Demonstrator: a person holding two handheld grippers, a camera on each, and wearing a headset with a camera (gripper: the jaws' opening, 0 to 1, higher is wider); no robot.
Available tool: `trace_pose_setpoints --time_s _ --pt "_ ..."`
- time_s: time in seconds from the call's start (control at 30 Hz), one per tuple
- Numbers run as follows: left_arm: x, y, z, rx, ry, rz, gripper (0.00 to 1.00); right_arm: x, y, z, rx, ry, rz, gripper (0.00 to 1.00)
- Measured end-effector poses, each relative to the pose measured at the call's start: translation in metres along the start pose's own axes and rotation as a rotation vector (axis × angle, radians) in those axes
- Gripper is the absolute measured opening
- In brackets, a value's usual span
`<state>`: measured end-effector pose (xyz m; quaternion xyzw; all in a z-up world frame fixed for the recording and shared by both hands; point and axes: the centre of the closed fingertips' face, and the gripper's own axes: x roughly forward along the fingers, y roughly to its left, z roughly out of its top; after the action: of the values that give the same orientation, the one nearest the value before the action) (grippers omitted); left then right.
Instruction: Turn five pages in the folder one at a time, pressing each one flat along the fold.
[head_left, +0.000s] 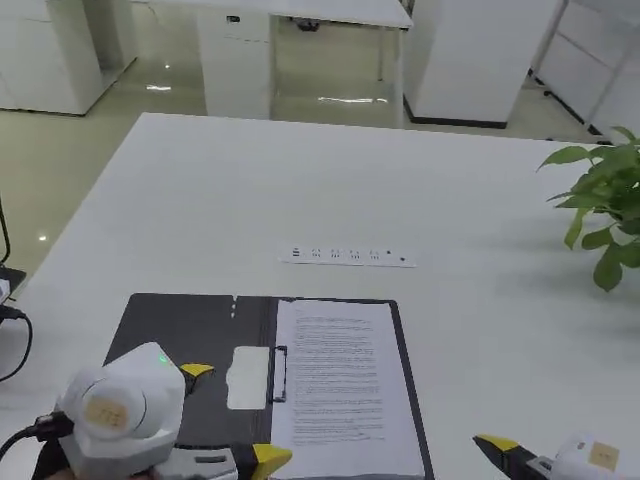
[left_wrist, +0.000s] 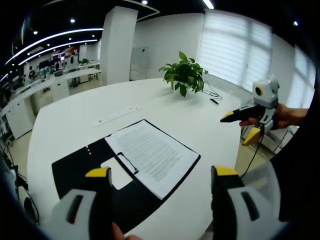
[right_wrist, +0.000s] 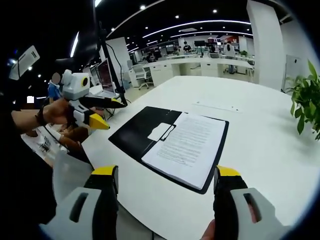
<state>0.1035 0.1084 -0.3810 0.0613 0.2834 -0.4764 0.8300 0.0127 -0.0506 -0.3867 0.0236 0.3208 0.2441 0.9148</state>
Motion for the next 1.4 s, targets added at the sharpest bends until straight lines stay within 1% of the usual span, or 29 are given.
trace_pose_setpoints --time_s 0.1,0.2,0.27,0.4,0.5,0.67,0.73,0.93,0.97,1.03,1.1,1.13,1.23,1.4 --pt "0.013 0.000 0.001 0.019 0.013 -0.013 0.81 0.000 -0.001 -0.001 0.008 0.004 -0.004 0.77" --pt "0.026 0.000 0.003 0.019 0.016 -0.023 0.81 -0.001 -0.002 -0.003 0.017 0.004 -0.003 0.77" --pt "0.034 -0.001 0.004 0.018 0.017 -0.029 0.81 -0.002 -0.003 -0.005 0.014 0.014 -0.003 0.77" --pt "0.052 -0.002 0.003 0.027 0.027 -0.037 0.81 -0.004 -0.006 -0.008 0.014 0.020 -0.007 0.77" --pt "0.069 -0.002 0.001 0.034 0.037 -0.036 0.81 -0.006 -0.009 -0.011 0.027 0.020 -0.011 0.77" --pt "0.091 -0.008 -0.001 0.058 0.051 -0.046 0.81 -0.006 -0.010 -0.016 0.027 0.034 -0.012 0.77" --pt "0.101 -0.011 -0.004 0.068 0.061 -0.051 0.80 -0.006 -0.011 -0.017 0.034 0.036 -0.014 0.77" --pt "0.129 -0.027 -0.015 0.107 0.096 -0.083 0.79 -0.006 -0.013 -0.022 0.048 0.038 -0.017 0.77" --pt "0.134 -0.031 -0.017 0.120 0.104 -0.092 0.79 -0.006 -0.013 -0.022 0.048 0.039 -0.017 0.77" --pt "0.142 -0.036 -0.018 0.137 0.101 -0.101 0.79 -0.005 -0.014 -0.025 0.058 0.034 -0.017 0.77" --pt "0.150 -0.043 -0.024 0.165 0.120 -0.118 0.79 -0.003 -0.013 -0.028 0.069 0.041 -0.008 0.77" --pt "0.156 -0.046 -0.026 0.171 0.121 -0.118 0.79 -0.002 -0.013 -0.029 0.066 0.046 -0.008 0.77" --pt "0.168 -0.051 -0.031 0.168 0.131 -0.131 0.79 -0.002 -0.013 -0.031 0.067 0.052 -0.004 0.77" --pt "0.187 -0.054 -0.042 0.170 0.152 -0.132 0.78 -0.001 -0.015 -0.032 0.072 0.054 -0.003 0.77"
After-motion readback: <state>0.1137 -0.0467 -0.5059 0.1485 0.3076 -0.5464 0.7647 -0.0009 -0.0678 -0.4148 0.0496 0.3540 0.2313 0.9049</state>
